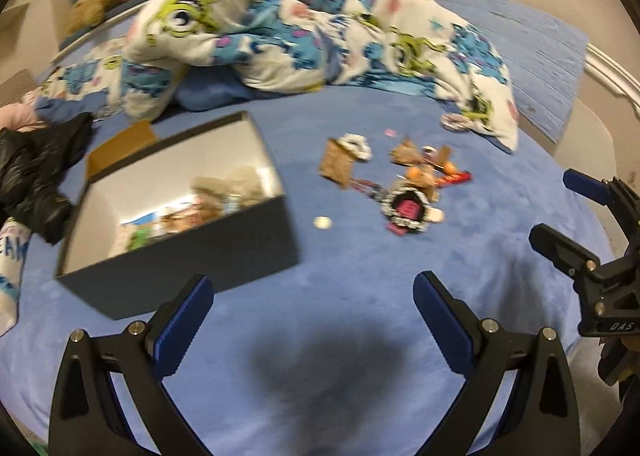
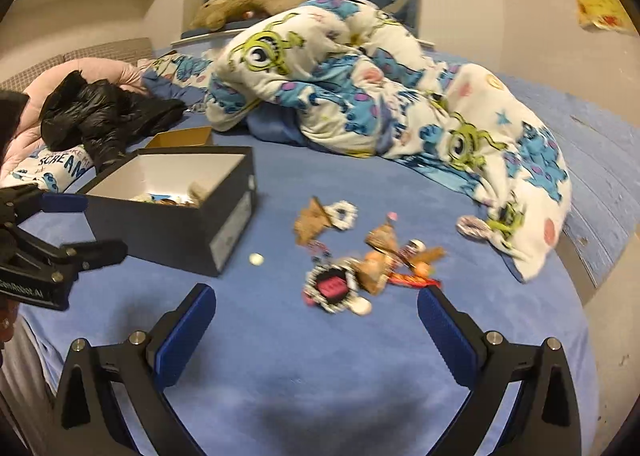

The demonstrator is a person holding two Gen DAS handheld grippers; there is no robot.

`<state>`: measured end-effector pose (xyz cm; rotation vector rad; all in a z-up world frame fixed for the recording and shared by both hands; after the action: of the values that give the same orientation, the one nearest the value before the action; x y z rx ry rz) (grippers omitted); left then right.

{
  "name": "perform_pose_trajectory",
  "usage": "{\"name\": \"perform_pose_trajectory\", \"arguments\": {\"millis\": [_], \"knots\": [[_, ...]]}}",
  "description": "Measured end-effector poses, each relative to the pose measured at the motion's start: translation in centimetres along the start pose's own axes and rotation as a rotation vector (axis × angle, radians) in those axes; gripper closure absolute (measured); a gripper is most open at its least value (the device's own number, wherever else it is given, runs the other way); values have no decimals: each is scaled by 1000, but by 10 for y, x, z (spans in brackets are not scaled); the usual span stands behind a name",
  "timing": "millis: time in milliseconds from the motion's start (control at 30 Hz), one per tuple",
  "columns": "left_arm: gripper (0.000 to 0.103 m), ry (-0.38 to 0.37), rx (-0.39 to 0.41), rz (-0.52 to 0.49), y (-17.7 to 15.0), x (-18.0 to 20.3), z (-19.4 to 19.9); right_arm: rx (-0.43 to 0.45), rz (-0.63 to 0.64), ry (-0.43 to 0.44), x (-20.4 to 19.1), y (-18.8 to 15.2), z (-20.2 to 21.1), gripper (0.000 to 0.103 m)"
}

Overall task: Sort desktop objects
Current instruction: 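Withdraw both open tools from the shoebox back toward the pile, then lower the left tool toward the black lace scrunchie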

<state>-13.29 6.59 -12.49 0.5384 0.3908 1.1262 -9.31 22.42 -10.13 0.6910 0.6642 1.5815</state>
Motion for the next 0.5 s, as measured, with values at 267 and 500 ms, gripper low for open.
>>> {"name": "perform_pose_trajectory", "arguments": {"millis": [267, 500], "knots": [[2, -67, -44, -19, 5, 50, -45, 20, -9, 31, 40, -24, 2, 0], [2, -87, -76, -24, 9, 69, -80, 5, 30, 40, 52, -38, -20, 0]]}}
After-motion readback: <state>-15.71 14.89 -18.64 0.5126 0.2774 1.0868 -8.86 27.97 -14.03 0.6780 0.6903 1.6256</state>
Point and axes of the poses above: each gripper's, at about its wrist camera, not at the fingertips, and z roughly against the way its jaws point, x to its right, y to its top, the point moved 8 cm from there along -z, roughly the way its jaws point, and after that the axes turned 5 degrees about -x, right-handed, at the moved point
